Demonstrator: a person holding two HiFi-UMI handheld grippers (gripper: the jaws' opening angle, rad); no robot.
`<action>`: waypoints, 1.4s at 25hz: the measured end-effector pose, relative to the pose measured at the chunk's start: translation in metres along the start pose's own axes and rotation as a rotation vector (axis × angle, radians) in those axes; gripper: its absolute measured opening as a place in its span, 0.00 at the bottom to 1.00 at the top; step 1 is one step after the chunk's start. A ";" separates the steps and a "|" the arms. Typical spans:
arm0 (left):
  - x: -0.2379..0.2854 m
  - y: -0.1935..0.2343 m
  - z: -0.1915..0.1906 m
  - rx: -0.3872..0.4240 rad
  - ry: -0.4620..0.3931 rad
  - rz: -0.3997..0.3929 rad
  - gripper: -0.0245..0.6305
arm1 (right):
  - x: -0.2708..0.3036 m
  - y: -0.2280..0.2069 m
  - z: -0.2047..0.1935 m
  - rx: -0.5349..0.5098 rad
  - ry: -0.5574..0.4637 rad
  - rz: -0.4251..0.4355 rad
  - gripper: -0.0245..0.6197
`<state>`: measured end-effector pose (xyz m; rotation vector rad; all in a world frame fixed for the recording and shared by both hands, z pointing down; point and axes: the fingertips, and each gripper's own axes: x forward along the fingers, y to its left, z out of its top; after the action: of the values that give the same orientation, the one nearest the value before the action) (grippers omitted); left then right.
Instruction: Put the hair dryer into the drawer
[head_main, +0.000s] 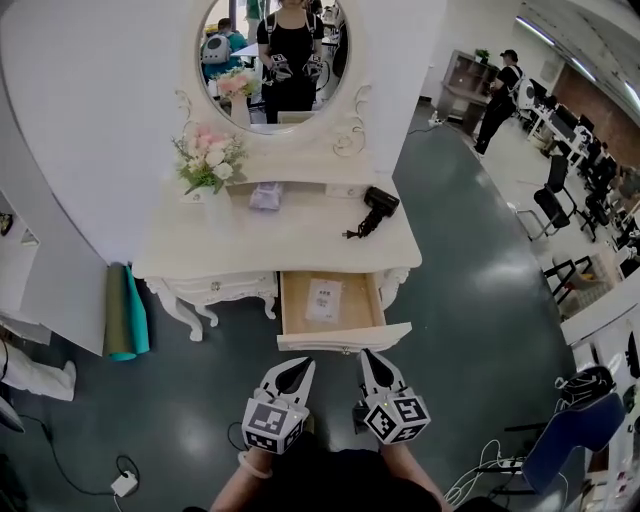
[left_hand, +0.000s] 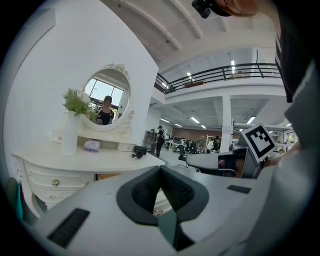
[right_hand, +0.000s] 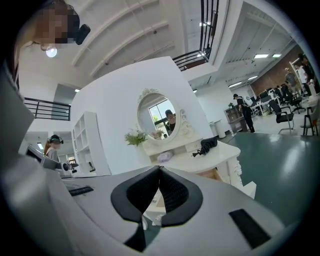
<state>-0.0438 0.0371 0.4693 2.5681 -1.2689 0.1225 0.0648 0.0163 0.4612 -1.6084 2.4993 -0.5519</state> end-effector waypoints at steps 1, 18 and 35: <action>0.006 0.004 0.002 0.004 -0.002 -0.006 0.07 | 0.006 -0.002 0.000 0.001 -0.001 -0.004 0.08; 0.021 0.030 0.008 0.001 0.023 -0.036 0.07 | 0.021 -0.026 0.011 -0.010 -0.005 -0.076 0.08; 0.097 0.060 0.048 0.020 0.073 -0.068 0.07 | 0.082 -0.077 0.065 -0.053 0.044 0.004 0.08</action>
<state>-0.0335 -0.0853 0.4541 2.5956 -1.1583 0.2146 0.1141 -0.1013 0.4371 -1.6272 2.5690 -0.5308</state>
